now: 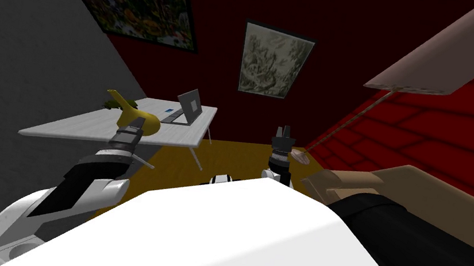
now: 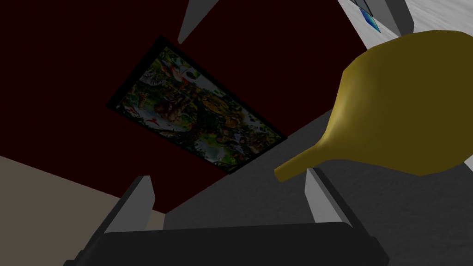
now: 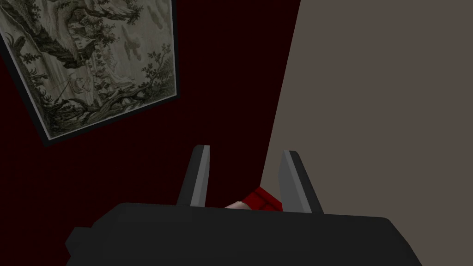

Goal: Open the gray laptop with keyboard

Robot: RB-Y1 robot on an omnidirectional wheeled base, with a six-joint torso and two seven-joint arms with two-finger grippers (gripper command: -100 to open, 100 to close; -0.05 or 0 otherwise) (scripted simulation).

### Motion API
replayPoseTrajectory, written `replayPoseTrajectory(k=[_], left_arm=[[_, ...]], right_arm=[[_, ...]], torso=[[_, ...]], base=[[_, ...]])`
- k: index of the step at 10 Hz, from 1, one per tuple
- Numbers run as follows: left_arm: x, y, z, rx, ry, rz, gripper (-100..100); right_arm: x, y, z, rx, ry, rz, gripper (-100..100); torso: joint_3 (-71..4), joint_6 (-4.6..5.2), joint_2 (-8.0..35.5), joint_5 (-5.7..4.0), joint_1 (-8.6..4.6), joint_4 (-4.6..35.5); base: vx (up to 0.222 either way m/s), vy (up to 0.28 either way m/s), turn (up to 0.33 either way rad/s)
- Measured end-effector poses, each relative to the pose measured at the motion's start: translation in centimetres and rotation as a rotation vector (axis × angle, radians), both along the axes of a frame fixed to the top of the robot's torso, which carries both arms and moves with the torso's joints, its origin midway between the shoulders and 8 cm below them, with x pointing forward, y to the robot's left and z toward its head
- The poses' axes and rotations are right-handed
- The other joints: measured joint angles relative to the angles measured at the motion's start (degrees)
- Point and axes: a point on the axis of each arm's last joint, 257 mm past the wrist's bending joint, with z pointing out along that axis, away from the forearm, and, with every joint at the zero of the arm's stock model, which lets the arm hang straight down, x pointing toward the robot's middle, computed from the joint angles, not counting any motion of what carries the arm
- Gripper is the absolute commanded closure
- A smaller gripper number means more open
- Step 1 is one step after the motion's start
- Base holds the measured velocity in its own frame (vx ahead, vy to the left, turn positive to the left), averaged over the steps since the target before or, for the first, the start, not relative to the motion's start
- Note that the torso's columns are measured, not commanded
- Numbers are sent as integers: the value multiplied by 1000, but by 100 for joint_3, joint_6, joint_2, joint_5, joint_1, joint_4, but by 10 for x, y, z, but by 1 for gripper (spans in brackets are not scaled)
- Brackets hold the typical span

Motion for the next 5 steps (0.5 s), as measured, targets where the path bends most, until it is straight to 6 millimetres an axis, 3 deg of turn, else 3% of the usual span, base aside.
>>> replayPoseTrajectory(k=[5], left_arm=[[14, 27, -10, 56, 92, 60, -100]], right_arm=[[0, 0, 0, 0, 0, 0, 0]], torso=[[3, 0, 4, -4, -11, 2]], base=[[24, -59, -101]])
